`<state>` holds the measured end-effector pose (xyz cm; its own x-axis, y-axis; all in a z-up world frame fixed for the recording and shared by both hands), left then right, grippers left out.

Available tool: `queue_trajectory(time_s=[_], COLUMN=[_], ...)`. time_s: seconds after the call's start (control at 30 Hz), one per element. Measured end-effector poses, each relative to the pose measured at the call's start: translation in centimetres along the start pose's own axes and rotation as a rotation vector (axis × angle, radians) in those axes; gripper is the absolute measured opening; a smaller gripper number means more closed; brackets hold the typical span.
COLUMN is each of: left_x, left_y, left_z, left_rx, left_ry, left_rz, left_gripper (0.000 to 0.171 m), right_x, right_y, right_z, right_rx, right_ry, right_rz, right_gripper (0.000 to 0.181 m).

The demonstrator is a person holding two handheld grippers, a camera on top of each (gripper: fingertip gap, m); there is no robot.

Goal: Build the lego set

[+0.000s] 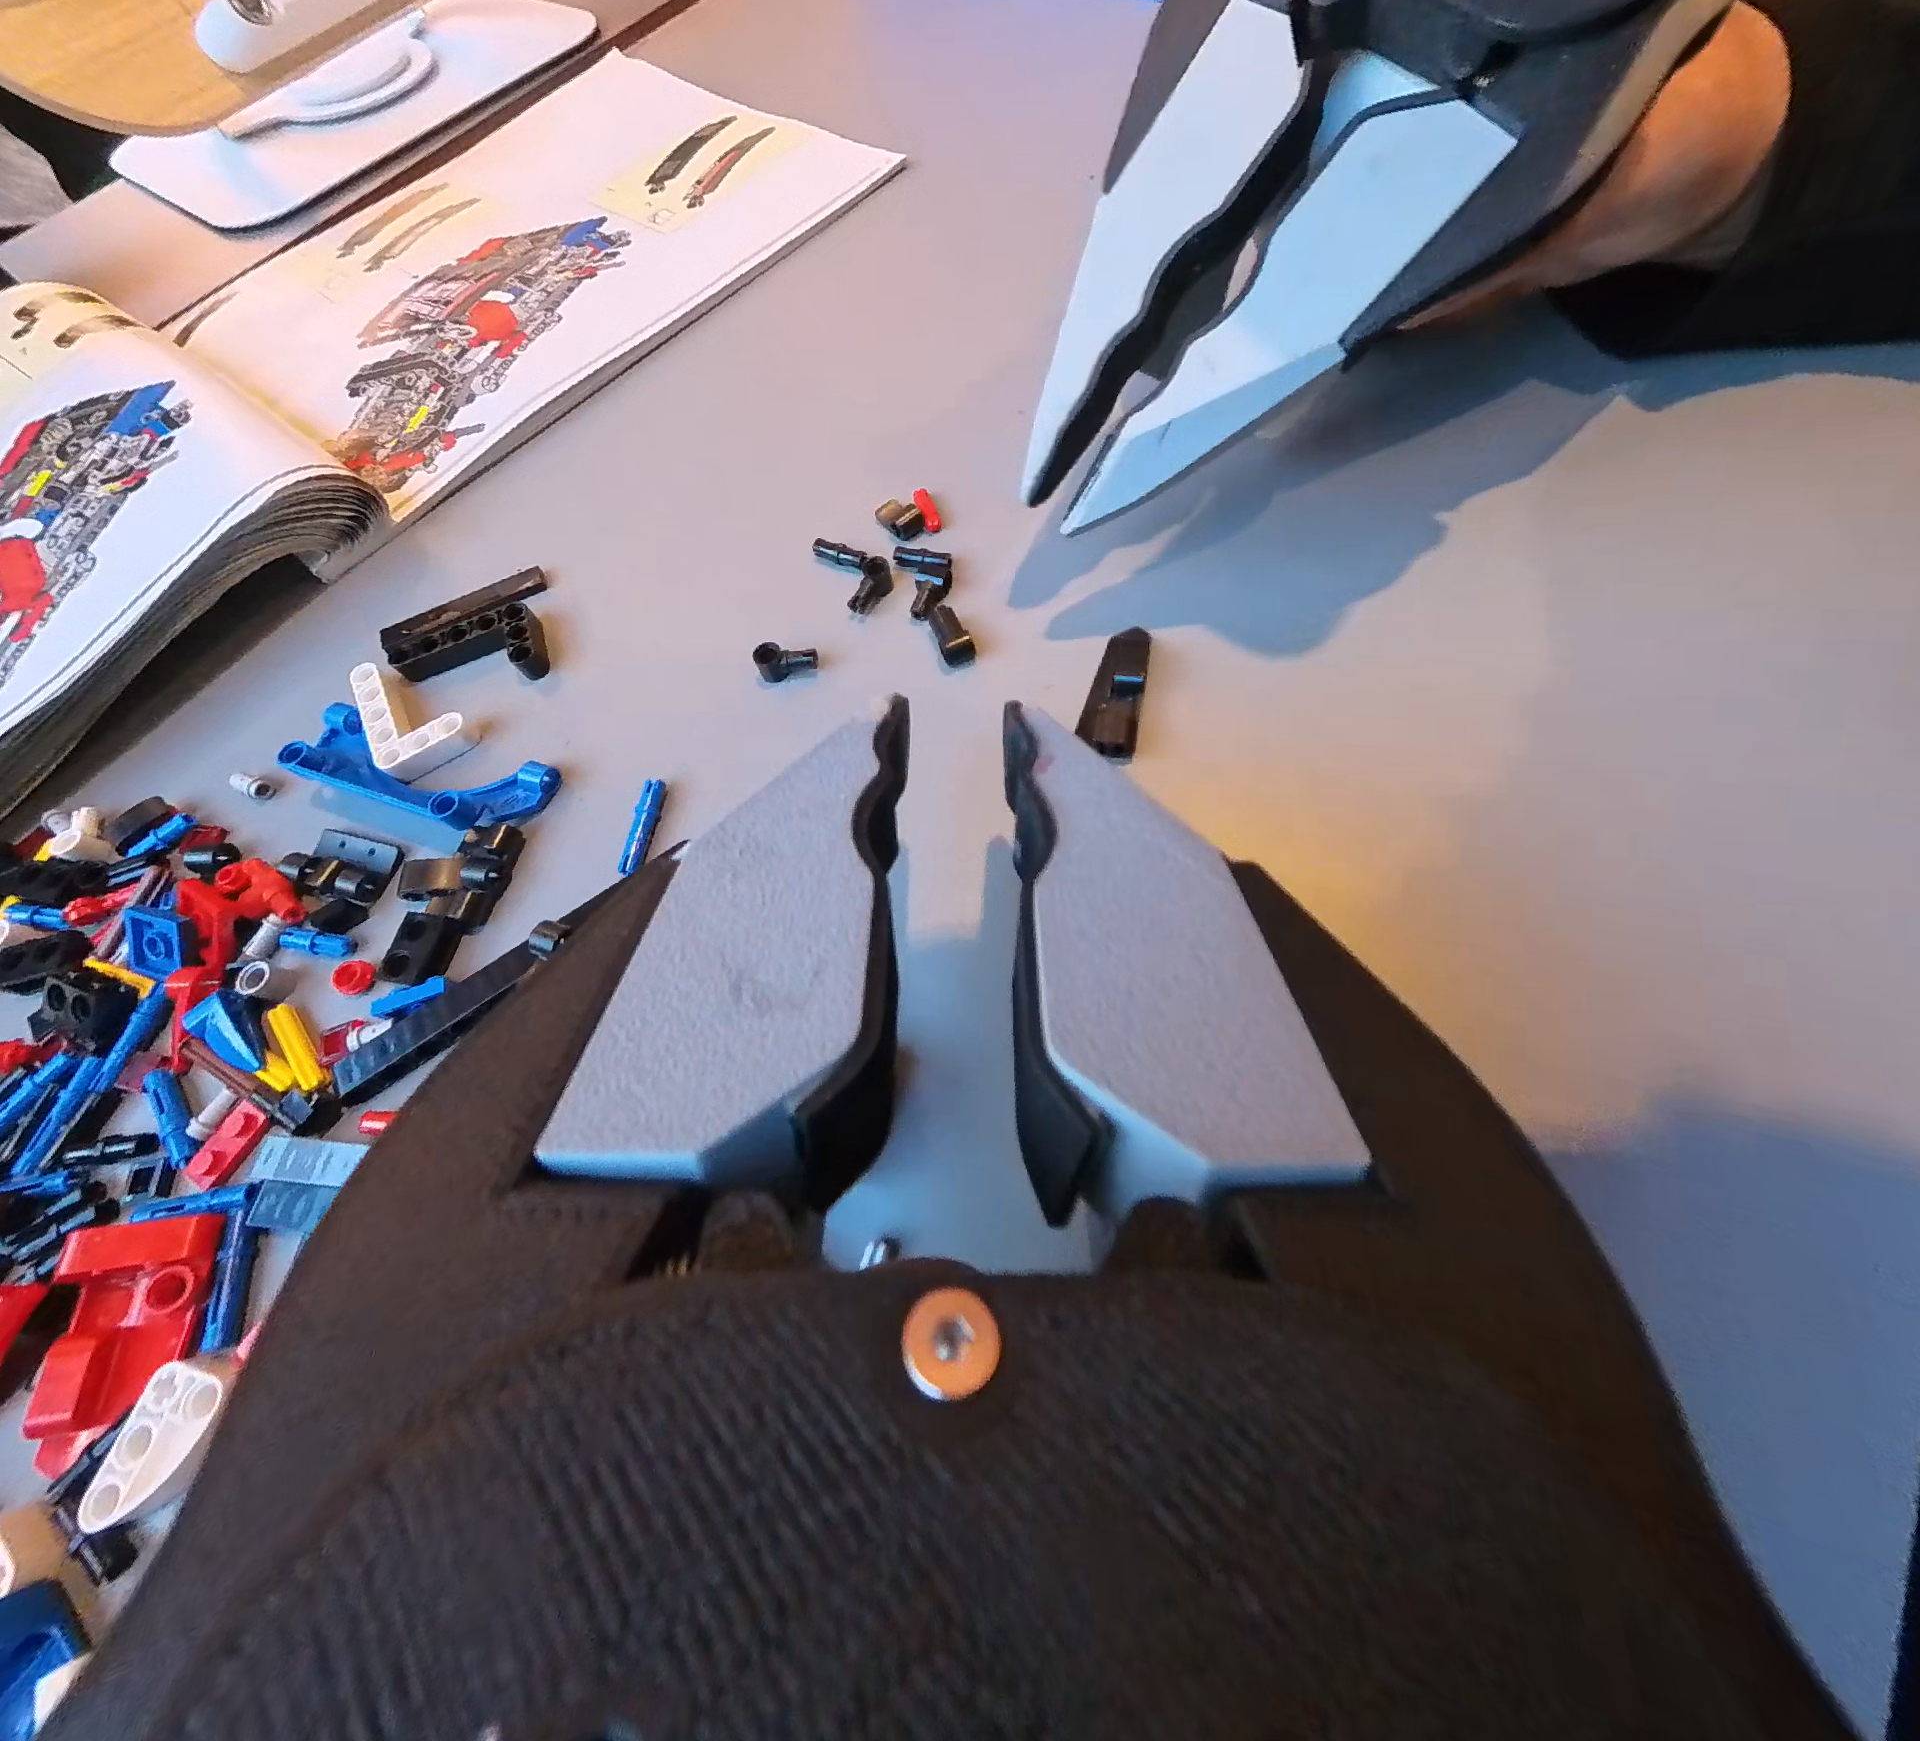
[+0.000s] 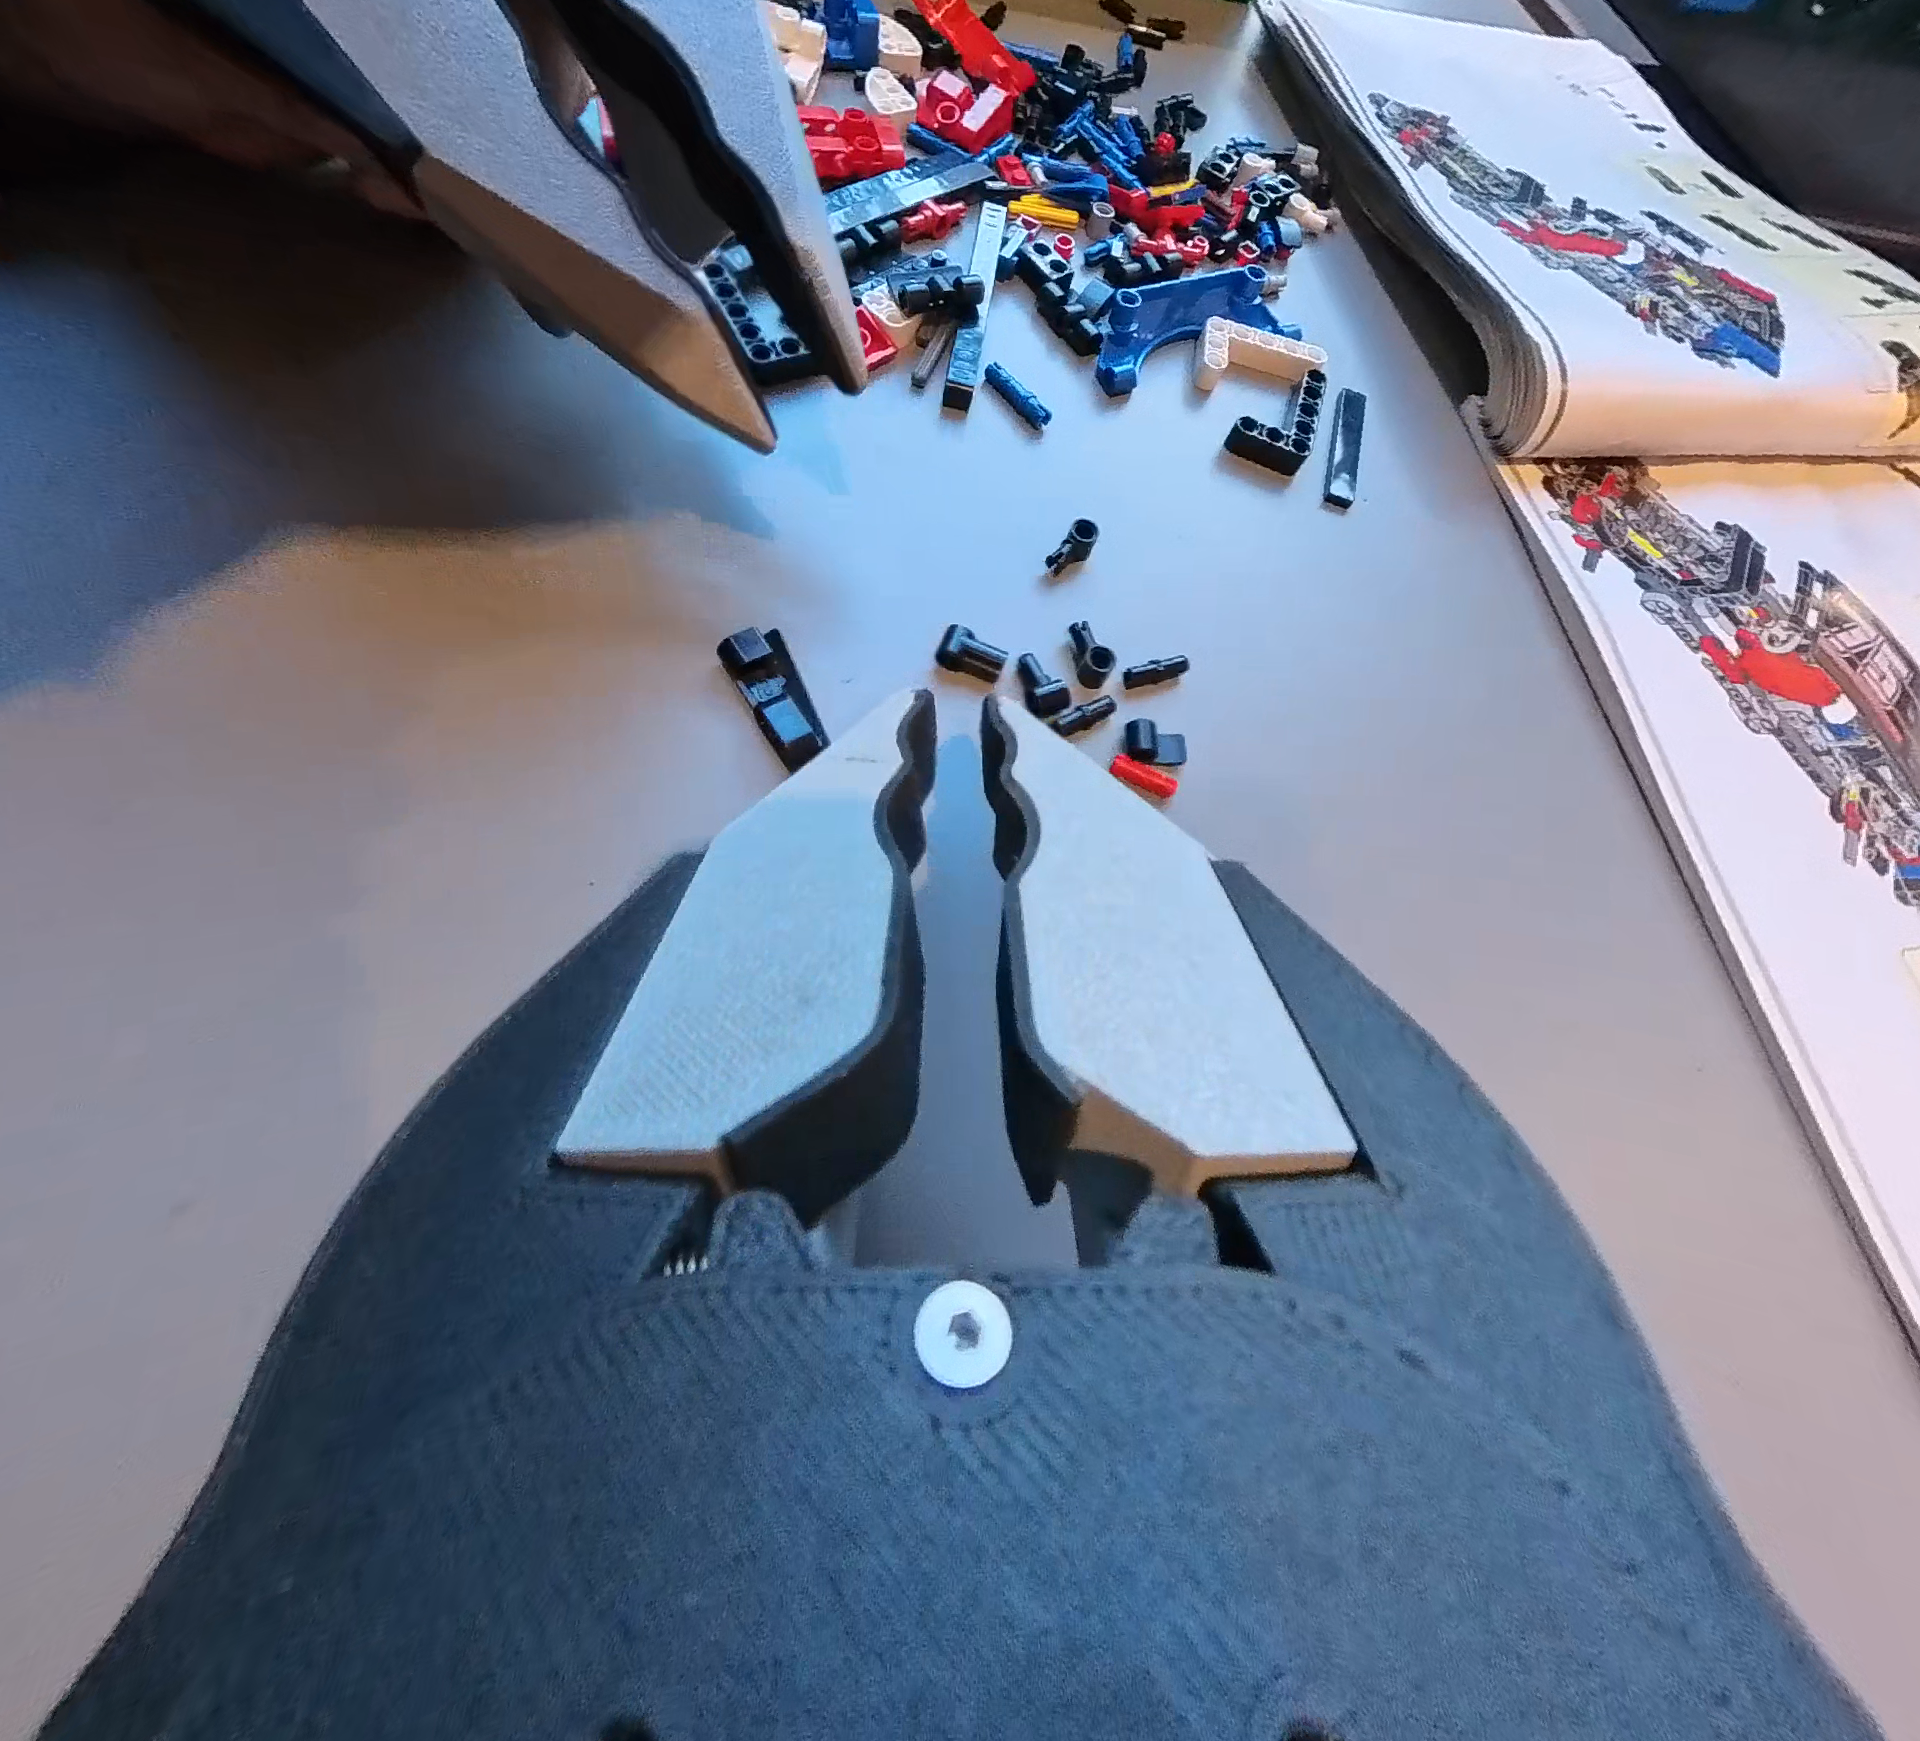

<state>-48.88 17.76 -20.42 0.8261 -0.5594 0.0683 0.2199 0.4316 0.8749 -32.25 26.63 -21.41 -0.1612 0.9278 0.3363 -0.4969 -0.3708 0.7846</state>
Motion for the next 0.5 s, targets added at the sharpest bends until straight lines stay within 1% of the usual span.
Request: queue_trajectory(time_s=[0.03,0.23,0.5], left_x=[0.0,0.2,0.3], left_y=[0.0,-0.1,-0.1], left_z=[0.0,0.0,-0.1], left_rx=[0.002,-0.003,-0.009], left_ry=[-0.001,0.006,0.019], left_rz=[-0.002,-0.037,-0.071], left_gripper=[0.014,0.012,0.009], right_x=[-0.1,0.1,1.1], right_y=[0.0,0.0,0.1], right_z=[0.0,0.1,0.0], right_rx=[-0.001,0.02,0.072], right_ry=[0.0,0.007,0.034], right_rz=[0.005,-0.002,-0.058], right_gripper=[0.005,0.003,0.003])
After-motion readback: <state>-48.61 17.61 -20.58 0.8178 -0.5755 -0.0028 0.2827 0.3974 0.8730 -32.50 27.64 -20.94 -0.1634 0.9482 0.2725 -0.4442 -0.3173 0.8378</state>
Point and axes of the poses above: each gripper's, where its closed fingertips meet, z back along the fingers, y out of its top, x = y × z across the jaws, the point moved 9 cm from there along z, back along the fingers, and after that the axes turned 12 degrees about z, right-handed, at the moved point
